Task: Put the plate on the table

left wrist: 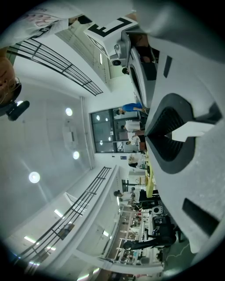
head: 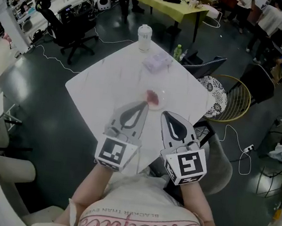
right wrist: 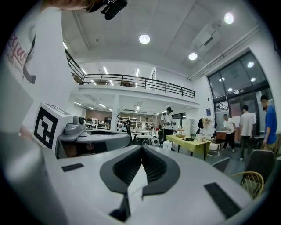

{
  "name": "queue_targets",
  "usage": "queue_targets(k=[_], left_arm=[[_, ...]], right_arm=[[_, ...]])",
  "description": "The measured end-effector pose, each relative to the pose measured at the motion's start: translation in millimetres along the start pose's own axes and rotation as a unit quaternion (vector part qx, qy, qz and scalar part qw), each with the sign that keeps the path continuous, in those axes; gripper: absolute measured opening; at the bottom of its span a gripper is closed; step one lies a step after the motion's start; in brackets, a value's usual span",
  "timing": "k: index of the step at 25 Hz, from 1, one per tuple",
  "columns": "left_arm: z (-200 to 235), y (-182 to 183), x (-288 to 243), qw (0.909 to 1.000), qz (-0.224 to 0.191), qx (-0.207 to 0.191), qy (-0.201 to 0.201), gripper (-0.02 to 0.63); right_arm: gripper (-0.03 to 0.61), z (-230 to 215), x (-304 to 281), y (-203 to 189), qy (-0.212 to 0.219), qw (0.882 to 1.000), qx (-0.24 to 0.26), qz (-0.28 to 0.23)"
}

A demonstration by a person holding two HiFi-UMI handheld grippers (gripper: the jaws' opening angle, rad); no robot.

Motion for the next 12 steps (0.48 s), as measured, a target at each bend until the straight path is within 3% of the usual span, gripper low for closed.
queue_targets(k=[12], left_arm=[[2.9, -1.8, 0.5, 0.9999, 0.006, 0.012, -0.006, 0.005]], right_arm=[[0.003, 3.2, -3.1, -3.4, -0.002, 1.0, 0.005, 0.005]])
Point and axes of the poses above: the fingertips, and each gripper's own axes: x backward along the fingers, z to its left, y out of its top, the point moved 6 cm from there along x, backward along the fingers, and after that the axes turned 1 degree about y, right-handed, at the moved point
